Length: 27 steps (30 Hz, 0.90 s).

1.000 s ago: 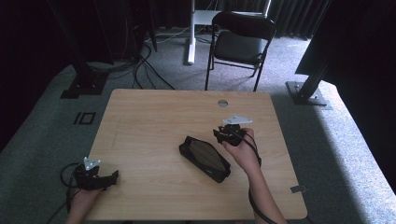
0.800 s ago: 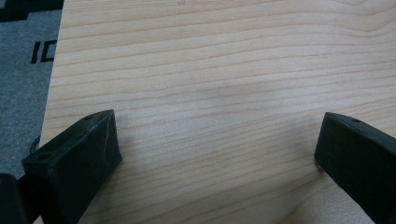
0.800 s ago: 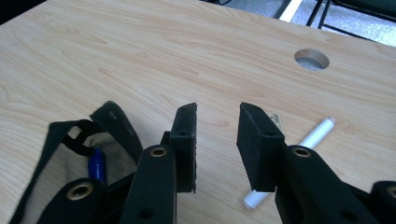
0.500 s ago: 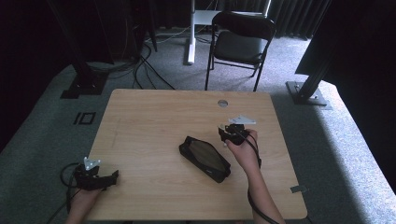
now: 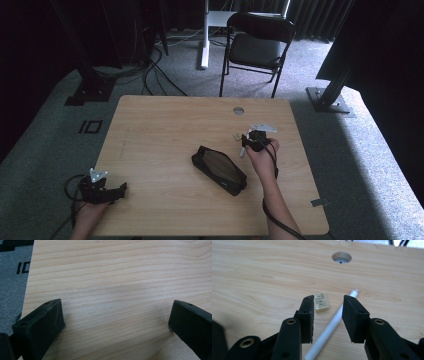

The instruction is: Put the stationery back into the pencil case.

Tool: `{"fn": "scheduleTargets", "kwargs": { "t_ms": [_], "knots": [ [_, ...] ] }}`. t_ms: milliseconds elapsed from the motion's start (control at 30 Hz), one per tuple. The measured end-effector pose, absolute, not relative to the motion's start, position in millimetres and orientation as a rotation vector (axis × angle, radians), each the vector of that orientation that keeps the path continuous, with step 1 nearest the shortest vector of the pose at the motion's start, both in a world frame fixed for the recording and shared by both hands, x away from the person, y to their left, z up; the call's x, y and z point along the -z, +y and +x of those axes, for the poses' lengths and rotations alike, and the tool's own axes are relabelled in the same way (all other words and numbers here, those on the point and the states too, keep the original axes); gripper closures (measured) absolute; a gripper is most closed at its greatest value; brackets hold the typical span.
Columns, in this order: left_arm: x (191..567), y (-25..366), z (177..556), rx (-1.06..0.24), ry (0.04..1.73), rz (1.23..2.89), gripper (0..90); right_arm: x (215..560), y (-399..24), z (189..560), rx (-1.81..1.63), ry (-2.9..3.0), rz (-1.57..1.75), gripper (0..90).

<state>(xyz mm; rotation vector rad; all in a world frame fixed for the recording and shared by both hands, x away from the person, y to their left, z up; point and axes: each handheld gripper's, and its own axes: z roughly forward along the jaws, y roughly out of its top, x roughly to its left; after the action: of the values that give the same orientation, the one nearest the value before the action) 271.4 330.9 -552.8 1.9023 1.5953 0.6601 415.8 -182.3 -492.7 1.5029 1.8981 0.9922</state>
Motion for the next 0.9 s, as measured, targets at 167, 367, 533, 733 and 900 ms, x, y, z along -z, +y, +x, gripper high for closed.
{"fn": "scheduleTargets", "kwargs": {
  "t_ms": [167, 367, 533, 733, 900],
  "knots": [
    [553, 331, 271, -0.660, 1.595, 1.902, 0.3, 502, -183, 423, -0.971, 1.902, 1.552, 60.0],
    [553, 331, 271, -0.660, 1.595, 1.902, 0.3, 512, -185, 430, -0.948, 1.846, 1.615, 58.4],
    [553, 331, 271, -0.660, 1.595, 1.902, 0.4, 517, -188, 434, -0.948, 1.810, 1.659, 58.3],
    [553, 331, 271, -0.660, 1.595, 1.902, 0.4, 525, -183, 441, -0.929, 1.830, 1.693, 58.2],
    [553, 331, 271, -0.660, 1.595, 1.902, 0.4, 530, -180, 445, -0.897, 1.844, 1.721, 60.6]
  ]
}}
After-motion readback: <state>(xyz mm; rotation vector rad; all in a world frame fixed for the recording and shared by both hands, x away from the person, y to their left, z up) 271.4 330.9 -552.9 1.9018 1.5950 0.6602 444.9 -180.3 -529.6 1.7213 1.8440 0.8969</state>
